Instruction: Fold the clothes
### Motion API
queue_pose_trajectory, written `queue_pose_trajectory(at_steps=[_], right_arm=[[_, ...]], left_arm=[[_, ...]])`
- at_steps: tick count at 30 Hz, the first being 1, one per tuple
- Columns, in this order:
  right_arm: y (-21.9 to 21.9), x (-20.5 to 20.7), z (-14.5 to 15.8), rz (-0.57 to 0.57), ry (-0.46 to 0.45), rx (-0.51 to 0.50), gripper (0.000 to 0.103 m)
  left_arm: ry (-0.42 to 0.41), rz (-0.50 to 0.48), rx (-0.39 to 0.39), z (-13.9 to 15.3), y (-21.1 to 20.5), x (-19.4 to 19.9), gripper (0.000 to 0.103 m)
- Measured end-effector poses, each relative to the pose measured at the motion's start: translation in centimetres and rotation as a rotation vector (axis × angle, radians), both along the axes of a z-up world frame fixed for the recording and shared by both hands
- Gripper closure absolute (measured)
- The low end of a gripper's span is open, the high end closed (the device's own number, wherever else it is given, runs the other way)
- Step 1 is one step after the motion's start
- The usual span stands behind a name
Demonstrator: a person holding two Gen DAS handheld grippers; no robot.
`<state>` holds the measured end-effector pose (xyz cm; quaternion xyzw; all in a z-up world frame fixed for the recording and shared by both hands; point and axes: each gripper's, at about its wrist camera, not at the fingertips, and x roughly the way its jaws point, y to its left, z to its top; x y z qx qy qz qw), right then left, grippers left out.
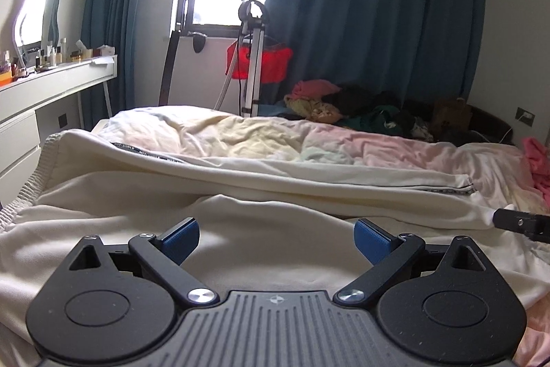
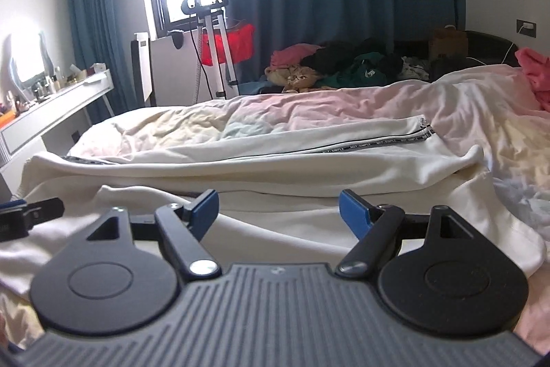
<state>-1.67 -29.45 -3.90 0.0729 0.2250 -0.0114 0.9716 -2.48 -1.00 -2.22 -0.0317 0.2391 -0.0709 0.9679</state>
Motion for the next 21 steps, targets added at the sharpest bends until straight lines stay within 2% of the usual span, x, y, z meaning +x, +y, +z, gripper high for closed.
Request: queue_pose_trajectory(at_steps=[5,9,15,21], right_arm=[[-0.2,0.5,-0.4,0.01,0.02,0.021,0.024],[-0.2,0.6,-0.5,0.007,0.029,0.021,0.024],[-0.4,0.4,-0.3,0.006,0.021,0.025,0.024],[-1.0,0.1,-0.2,0.002,0.023,0.053,0.024]], left_arm=[[0.024,0.006,0.002,-0.8,0.3,0.8,0.005],[0.063,0.025,-0.037,-1.4,1.4,1.4,0.005],[0.171,0.11,-0.137,-3.3,3.8,3.1,0.005],[0.236,0.214,-0.18,-4.1,6.4,3.6,0.005]])
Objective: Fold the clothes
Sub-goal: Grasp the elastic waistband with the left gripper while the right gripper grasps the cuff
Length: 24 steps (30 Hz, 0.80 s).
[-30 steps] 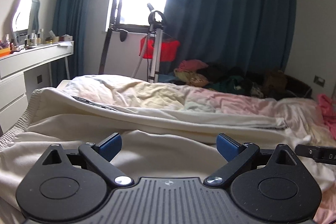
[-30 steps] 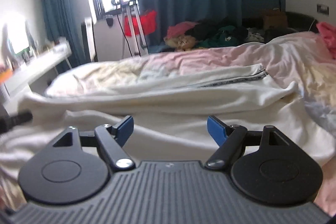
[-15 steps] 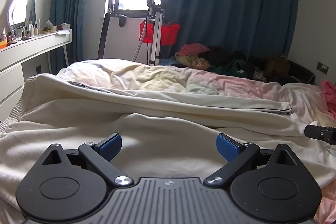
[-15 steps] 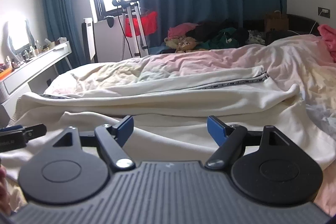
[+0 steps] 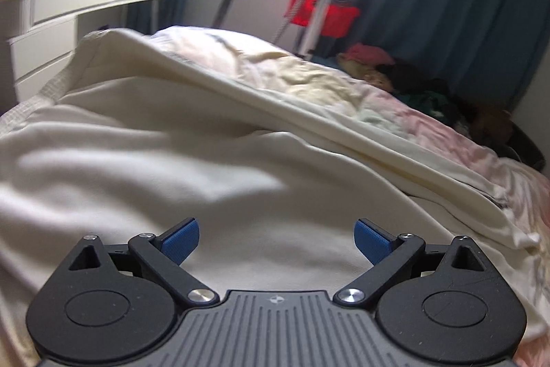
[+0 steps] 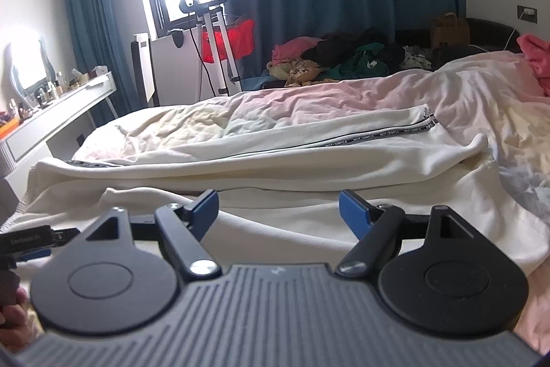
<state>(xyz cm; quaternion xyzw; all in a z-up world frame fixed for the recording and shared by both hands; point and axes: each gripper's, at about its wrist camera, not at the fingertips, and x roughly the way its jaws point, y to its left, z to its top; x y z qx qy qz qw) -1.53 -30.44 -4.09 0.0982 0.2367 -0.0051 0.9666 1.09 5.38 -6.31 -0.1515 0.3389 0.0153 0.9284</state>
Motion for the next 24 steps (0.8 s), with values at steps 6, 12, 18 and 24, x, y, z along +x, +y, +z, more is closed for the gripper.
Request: queue_pose_trajectory(at_steps=[6,12,18,24], right_arm=[[-0.3,-0.4,-0.1,0.008,0.004,0.012,0.024],[-0.4,-0.4,-0.2,0.028,0.015,0.033,0.024],[-0.4,0.0,-0.5,0.028,0.034,0.041,0.024],[-0.3,0.0,-0.6,0.025,0.039,0.025,0.024]], left_arm=[[0.128,0.198,-0.14,-0.3,6.8,0.3,0.005],[0.244,0.467,-0.294,-0.5,16.3,-1.5,0.005],[0.284,0.635,-0.47,-1.5,22.9,-3.7,0.004],[0.281,0.646,-0.557,-2.9,24.9,-3.9,0.003]])
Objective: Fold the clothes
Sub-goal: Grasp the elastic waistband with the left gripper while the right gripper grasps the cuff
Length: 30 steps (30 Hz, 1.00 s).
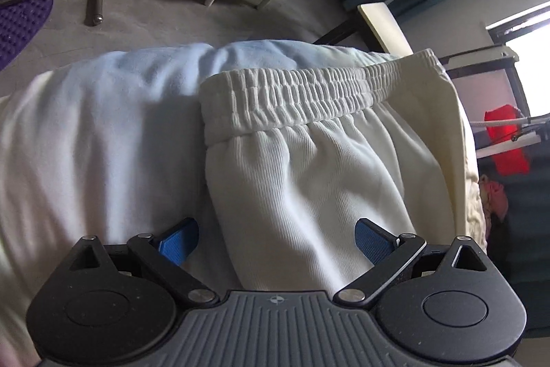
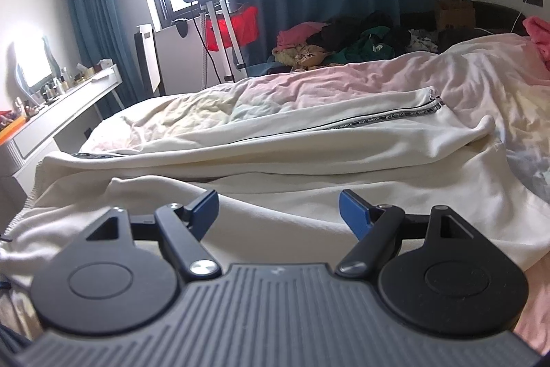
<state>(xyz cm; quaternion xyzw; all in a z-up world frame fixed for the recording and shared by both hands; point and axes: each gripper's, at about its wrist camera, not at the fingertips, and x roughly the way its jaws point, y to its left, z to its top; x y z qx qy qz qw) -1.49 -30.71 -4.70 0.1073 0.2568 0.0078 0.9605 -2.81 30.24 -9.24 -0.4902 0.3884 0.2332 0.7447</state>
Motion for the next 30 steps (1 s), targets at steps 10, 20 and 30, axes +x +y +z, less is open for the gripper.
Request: queue_pose_trajectory(at_steps=[10,20,30], right_arm=[[-3.5,0.2,0.0,-0.095,0.013,0.11,0.024],[-17.2,-4.4,-0.6,-0.489,-0.062,0.453,0.023],[-23.8,-6.8,-9.4,-0.846,0.085,0.812,0.028]], left_arm=[[-0.304,0.008,-0.03,2.2,0.2,-2.2,0.005],[-0.164,-0.007,-0.093,0.9,0.6,-1.7,0.024],[-0.092,-0.03,0.004,1.6,-1.2,-0.8,0.041]])
